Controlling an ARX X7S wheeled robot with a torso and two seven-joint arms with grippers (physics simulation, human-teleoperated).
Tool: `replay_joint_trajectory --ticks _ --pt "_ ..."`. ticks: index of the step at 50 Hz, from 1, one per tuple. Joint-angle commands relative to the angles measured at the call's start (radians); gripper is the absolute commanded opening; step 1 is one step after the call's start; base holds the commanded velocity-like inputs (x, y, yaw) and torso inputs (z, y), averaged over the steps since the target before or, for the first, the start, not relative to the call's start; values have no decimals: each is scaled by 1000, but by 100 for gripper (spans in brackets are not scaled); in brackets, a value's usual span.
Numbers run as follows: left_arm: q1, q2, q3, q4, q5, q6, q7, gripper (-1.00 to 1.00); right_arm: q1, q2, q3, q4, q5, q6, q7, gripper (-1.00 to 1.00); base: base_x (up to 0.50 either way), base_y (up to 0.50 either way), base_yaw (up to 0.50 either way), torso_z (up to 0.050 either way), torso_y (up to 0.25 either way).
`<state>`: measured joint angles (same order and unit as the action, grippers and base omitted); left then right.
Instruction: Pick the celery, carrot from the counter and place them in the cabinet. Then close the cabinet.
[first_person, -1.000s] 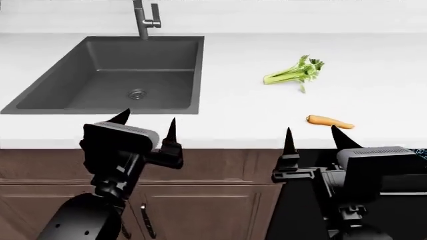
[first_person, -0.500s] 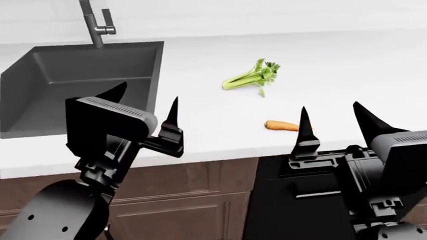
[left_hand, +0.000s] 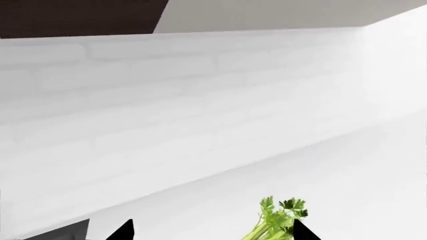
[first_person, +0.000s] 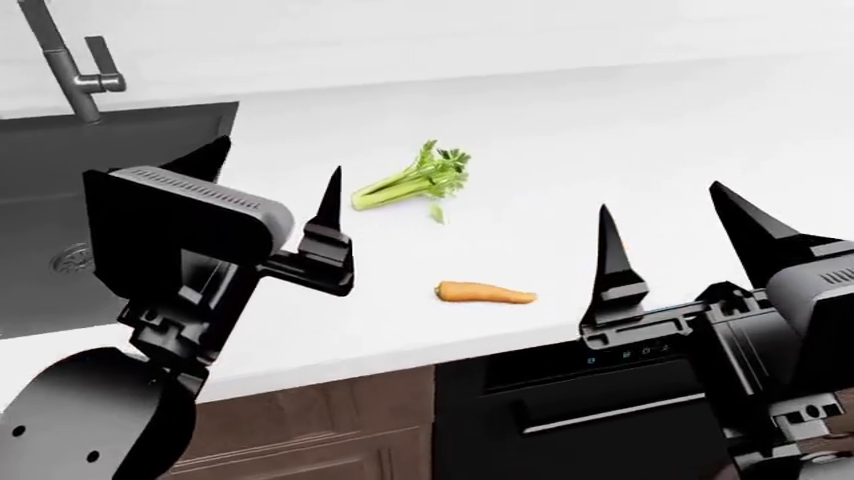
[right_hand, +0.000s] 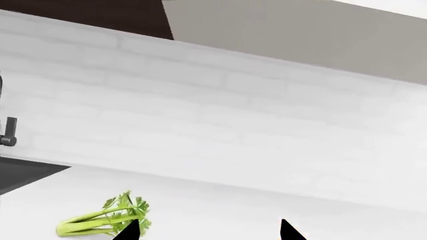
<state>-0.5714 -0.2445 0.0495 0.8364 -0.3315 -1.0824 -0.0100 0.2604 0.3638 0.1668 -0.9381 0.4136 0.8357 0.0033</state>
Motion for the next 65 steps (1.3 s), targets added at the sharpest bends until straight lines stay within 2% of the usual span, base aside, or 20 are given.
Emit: replay_joint_trajectory --ticks 1,10,18,27,33,37,46,56,65 --pt "-31 -4 -21 38 -24 -49 -9 100 13 16 16 -27 38 22 0 100 136 -537 0 0 0" --pt "-60 -19 -16 48 -36 -84 -10 100 30 39 -9 -38 50 30 11 100 224 -301 0 0 0" --pt "-85 -27 -30 69 -59 -132 -7 100 44 53 -17 -48 61 41 24 100 239 374 0 0 0" --pt "-116 -31 -4 70 -67 -164 -15 100 32 59 -6 -45 68 27 27 100 141 25 0 0 2" --pt "-118 -31 -2 57 -69 -139 -11 100 26 58 11 -41 83 21 31 100 136 -9 0 0 0" --pt "-103 -60 18 57 -53 -87 -3 100 23 60 17 -46 92 25 35 100 0 0 0 0 0" --pt "-91 -84 42 75 -100 -109 45 100 20 74 5 -47 97 26 37 100 0 0 0 47 0" --pt "-154 -93 88 12 -119 -144 68 100 19 91 15 -45 109 41 47 100 0 0 0 50 0" --pt "-149 -102 101 -14 -121 -129 77 100 26 107 15 -52 129 69 59 100 118 -23 0 50 0"
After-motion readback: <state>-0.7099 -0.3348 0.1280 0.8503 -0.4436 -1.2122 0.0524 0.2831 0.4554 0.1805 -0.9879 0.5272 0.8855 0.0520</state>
